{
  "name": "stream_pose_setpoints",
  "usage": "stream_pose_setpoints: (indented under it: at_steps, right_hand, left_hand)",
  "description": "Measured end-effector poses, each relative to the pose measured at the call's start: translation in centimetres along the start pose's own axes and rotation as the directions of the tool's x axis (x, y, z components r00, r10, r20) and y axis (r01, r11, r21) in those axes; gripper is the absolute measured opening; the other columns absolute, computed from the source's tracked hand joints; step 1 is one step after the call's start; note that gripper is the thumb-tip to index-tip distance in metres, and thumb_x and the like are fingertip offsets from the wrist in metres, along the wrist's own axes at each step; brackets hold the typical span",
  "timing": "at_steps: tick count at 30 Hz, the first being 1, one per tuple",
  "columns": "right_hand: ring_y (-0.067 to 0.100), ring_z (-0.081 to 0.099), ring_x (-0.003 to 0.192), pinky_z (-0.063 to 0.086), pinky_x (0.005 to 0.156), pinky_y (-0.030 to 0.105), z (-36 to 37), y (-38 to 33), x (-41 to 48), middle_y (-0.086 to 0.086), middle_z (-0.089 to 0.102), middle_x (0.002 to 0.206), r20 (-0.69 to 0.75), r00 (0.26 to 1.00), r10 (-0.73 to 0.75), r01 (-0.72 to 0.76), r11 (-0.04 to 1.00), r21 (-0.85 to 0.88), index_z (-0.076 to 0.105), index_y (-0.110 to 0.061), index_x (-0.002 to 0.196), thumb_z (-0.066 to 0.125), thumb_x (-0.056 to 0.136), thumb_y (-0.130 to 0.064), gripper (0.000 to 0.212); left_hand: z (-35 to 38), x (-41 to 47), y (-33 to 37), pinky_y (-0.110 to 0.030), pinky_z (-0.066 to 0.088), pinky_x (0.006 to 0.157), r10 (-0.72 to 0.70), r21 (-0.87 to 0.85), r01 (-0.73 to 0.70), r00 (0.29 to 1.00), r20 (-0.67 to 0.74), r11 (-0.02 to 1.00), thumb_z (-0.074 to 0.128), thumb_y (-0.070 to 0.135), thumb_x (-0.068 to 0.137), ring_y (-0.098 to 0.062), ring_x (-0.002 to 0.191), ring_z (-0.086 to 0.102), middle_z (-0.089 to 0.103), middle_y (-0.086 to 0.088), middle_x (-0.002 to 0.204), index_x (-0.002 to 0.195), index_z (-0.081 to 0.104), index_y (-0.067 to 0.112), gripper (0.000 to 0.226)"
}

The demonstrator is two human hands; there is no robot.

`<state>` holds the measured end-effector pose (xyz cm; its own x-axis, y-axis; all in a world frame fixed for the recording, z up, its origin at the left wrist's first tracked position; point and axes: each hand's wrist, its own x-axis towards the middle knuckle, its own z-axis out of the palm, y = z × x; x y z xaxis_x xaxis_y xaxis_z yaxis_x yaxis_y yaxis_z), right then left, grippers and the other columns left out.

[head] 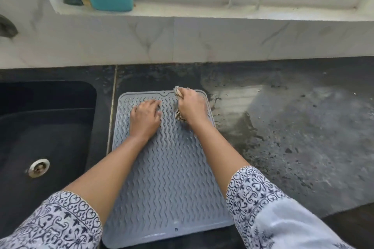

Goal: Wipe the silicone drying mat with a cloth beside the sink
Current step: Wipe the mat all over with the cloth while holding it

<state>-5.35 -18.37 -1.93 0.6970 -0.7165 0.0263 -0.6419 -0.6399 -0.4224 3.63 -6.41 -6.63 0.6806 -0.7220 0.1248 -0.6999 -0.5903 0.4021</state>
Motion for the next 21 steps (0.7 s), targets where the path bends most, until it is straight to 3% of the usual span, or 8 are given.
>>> stream_pose_setpoints:
  at_steps: [2, 4, 13, 18, 21]
  right_hand:
    - [0.029, 0.026, 0.139, 0.021, 0.112, 0.047, 2.4, 0.8, 0.9, 0.010, 0.036, 0.149, 0.075, 0.995, -0.073, 0.081, 0.990, -0.112, 0.037, -0.020, 0.142, 0.036, 0.095, -0.042, 0.051]
    - [0.028, 0.012, 0.144, 0.009, 0.115, 0.048, 4.0, 1.8, 1.2, 0.006, 0.024, 0.155, 0.047, 0.993, -0.104, 0.110, 0.983, -0.148, 0.026, -0.020, 0.147, 0.031, 0.095, -0.050, 0.059]
    - [0.036, 0.033, 0.135, 0.030, 0.111, 0.043, 5.0, 2.0, -0.4, 0.014, 0.045, 0.142, -0.035, 0.992, -0.119, 0.115, 0.988, -0.102, 0.041, -0.009, 0.139, 0.043, 0.092, -0.010, 0.047]
    - [0.030, 0.028, 0.138, 0.030, 0.110, 0.037, 2.7, 1.4, -8.6, 0.009, 0.038, 0.148, 0.052, 0.993, -0.106, 0.111, 0.986, -0.121, 0.035, -0.011, 0.142, 0.040, 0.093, -0.002, 0.050]
    - [0.026, 0.041, 0.125, 0.038, 0.098, 0.035, 1.4, 0.5, -7.3, 0.008, 0.050, 0.133, 0.004, 0.999, -0.036, 0.036, 0.999, -0.017, 0.048, -0.014, 0.130, 0.039, 0.094, -0.007, 0.038]
  left_hand:
    - [0.5, 0.1, -0.3, -0.044, 0.024, 0.109, 0.024, 0.032, -0.024, 1.000, -0.017, 0.999, 0.043, 0.025, 0.096, -0.022, 0.129, 0.042, 0.049, -0.001, 0.140, 0.135, 0.051, 0.019, 0.040]
    - [0.8, 0.1, -0.4, -0.045, 0.024, 0.110, 0.035, 0.040, -0.034, 0.999, -0.032, 0.999, 0.042, 0.026, 0.096, -0.020, 0.130, 0.041, 0.049, 0.000, 0.140, 0.135, 0.049, 0.019, 0.040]
    - [1.2, 0.7, -0.7, -0.045, 0.020, 0.113, -0.009, 0.047, 0.010, 1.000, -0.020, 0.999, 0.038, 0.027, 0.097, -0.016, 0.137, 0.034, 0.043, 0.002, 0.146, 0.138, 0.045, 0.022, 0.042]
    - [1.2, 0.6, -0.7, -0.045, 0.018, 0.114, -0.013, 0.052, 0.013, 1.000, 0.004, 0.999, 0.036, 0.027, 0.097, -0.017, 0.139, 0.031, 0.039, 0.002, 0.148, 0.141, 0.042, 0.022, 0.044]
    - [1.0, 0.6, -0.7, -0.045, 0.018, 0.114, -0.002, 0.052, 0.002, 1.000, 0.003, 0.999, 0.036, 0.027, 0.098, -0.018, 0.139, 0.031, 0.039, 0.002, 0.149, 0.141, 0.041, 0.021, 0.044]
